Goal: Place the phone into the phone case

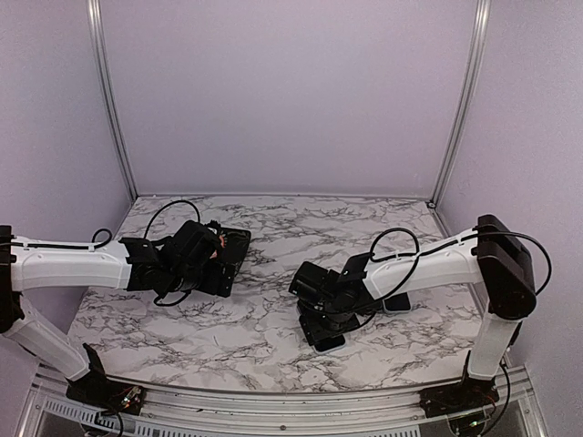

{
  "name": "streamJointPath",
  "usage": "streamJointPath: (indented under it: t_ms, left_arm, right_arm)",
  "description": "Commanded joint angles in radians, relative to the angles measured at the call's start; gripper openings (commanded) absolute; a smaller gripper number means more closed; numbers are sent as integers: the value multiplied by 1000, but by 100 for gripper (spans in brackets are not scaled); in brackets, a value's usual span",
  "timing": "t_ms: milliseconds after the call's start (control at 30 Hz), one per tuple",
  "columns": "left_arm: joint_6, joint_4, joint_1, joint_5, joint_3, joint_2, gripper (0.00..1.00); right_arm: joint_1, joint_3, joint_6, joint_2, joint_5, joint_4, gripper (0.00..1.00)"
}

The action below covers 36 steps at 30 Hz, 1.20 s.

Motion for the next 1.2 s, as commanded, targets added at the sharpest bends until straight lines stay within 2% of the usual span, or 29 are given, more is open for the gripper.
streamJointPath:
  t_ms: [0,100,300,433,533,667,733,1033,1167]
  left_arm:
    - [14,-1,5,-4,17,3,99]
    - [13,-1,4,-2,18,5,99]
    - [4,2,5,18,33,15,99]
    - [4,58,6,96,38,22,99]
    - [-11,179,13,233,24,21,99]
    - [-144,537,42,504,-101,20,99]
    - [-224,683,50,588,-129,43,99]
    - [-290,819,51,636,-90,112,99]
    - [-304,847,51,628,-60,137,91]
  right_arm:
    - [1,15,-16,32,-7,-33,59]
    - [1,20,-26,22,-7,-15,50]
    - [1,0,-40,-32,-12,66,42]
    - [1,-20,-50,-84,17,146,37]
    - [1,-47,-61,-119,51,227,35]
    - [1,-57,-67,-135,105,291,34]
    - [2,-51,-75,-149,130,321,33]
    - [30,-32,-157,-232,199,492,32]
    - [50,17,-190,-208,214,487,32]
